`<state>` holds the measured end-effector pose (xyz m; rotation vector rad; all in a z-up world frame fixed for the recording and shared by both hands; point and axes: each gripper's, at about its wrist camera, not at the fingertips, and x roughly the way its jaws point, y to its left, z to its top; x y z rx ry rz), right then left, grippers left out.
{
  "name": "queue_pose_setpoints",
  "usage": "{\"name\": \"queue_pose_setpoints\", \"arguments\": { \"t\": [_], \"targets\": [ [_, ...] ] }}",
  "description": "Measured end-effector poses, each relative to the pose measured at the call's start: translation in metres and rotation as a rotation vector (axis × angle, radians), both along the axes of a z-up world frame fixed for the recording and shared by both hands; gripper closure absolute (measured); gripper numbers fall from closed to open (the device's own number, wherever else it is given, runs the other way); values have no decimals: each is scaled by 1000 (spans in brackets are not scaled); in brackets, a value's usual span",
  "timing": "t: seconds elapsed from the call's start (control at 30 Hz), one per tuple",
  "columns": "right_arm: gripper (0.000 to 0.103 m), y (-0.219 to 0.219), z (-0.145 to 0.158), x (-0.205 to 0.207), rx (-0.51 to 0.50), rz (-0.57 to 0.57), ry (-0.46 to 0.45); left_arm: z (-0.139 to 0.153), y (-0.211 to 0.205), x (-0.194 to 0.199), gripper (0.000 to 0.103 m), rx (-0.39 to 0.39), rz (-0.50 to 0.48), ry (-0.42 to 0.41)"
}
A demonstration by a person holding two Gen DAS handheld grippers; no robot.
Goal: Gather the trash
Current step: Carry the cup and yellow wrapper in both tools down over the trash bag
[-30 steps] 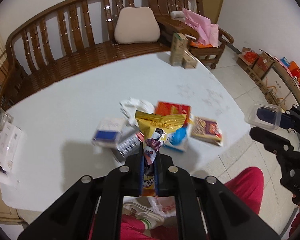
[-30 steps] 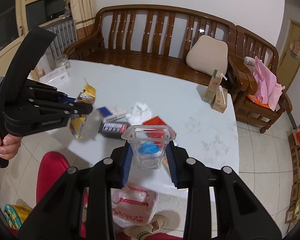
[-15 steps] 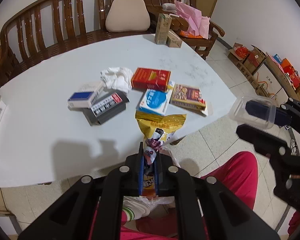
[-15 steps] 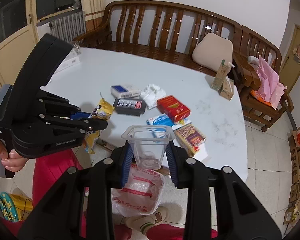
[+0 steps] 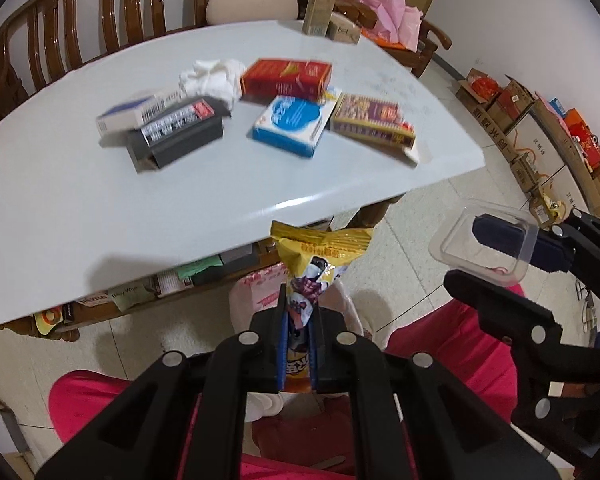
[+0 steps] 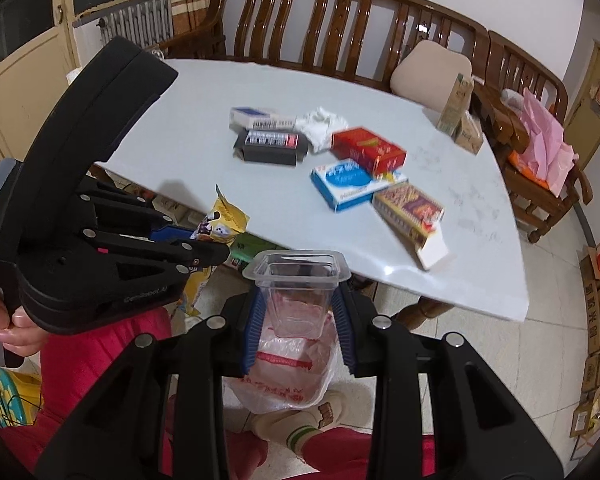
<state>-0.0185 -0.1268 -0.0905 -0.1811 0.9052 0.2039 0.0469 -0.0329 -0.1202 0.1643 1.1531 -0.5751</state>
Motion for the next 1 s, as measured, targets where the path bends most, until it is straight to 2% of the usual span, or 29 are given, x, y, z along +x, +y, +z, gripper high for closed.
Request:
{"name": "queue_pose_setpoints", "arguments": {
  "t": [0.63,0.83,1.0],
  "targets": [
    [71,-8,-99,0,31,-71,122,-98,-6,0,95,19,26,170],
    [71,-17,-135,8,75,-124,182,-133,-7,4,95,30,48,233],
    [71,-21,-166,14,70,-158,220,-161,-10,11,95,34,73,285]
  ]
}}
